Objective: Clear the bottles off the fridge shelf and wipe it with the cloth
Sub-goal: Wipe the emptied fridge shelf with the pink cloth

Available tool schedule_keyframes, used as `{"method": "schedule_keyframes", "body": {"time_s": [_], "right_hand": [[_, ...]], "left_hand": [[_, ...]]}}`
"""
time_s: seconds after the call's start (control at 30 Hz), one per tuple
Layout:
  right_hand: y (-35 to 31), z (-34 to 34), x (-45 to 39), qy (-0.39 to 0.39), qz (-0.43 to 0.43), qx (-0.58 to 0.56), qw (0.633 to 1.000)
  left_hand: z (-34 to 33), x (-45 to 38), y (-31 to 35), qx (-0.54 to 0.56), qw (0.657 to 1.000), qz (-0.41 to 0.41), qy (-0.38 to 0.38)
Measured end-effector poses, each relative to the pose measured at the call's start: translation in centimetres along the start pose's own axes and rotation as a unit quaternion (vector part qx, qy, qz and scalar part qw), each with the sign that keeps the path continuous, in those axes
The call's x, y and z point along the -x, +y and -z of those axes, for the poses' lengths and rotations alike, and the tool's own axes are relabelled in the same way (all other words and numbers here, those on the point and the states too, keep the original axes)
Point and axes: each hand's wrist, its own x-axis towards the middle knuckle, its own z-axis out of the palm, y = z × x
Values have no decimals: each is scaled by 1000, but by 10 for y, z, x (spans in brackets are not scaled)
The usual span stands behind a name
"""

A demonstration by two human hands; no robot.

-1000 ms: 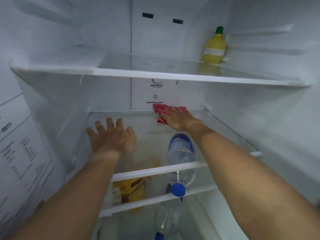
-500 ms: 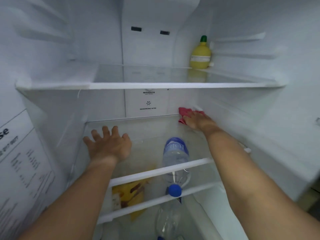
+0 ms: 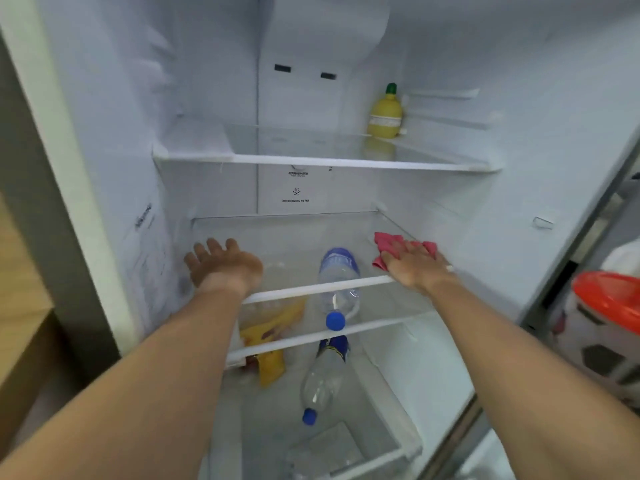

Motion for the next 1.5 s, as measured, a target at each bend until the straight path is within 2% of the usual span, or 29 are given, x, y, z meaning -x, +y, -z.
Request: {"method": "schedule_keyframes", "body": {"time_s": [0.1, 0.3, 0.5, 0.63, 0.7, 0.77, 0.8, 0.9, 1.0, 1.1, 1.33, 1.5], "right_hand": [[-23, -4, 28, 20, 14, -19, 1000], [-96, -10, 54, 19, 100, -26, 995], [-168, -15, 73, 24, 228, -32, 973], [-167, -15, 84, 49, 276, -53, 958], [-140, -10, 76, 57, 296, -8, 953], [-97, -5, 60, 61, 274, 55, 958], [-70, -3, 52, 57, 233, 58, 969], [1, 0, 35, 40, 75, 6, 996], [10, -4, 29, 26, -16, -34, 999], [-28, -6, 17, -17, -7, -38, 999], [-178, -13, -26, -45, 201, -36, 978], [-254, -11, -60, -50, 279, -44, 958]], "left_hand": [[3, 12, -9, -2, 1000, -20, 2], [3, 28, -18, 27, 999, -39, 24], [1, 29, -18, 22, 998, -45, 42], [-1, 32, -19, 29, 997, -52, 57], [0, 33, -19, 37, 996, -56, 65], [1, 35, -18, 37, 995, -59, 68], [0, 36, -17, 32, 995, -59, 68], [0, 36, -14, 17, 997, -45, 60], [-1, 34, -10, 7, 998, -38, 55], [-3, 34, -10, 2, 998, -29, 54], [-8, 30, -10, 15, 997, -32, 63], [-12, 26, -12, 15, 996, -38, 81]]}}
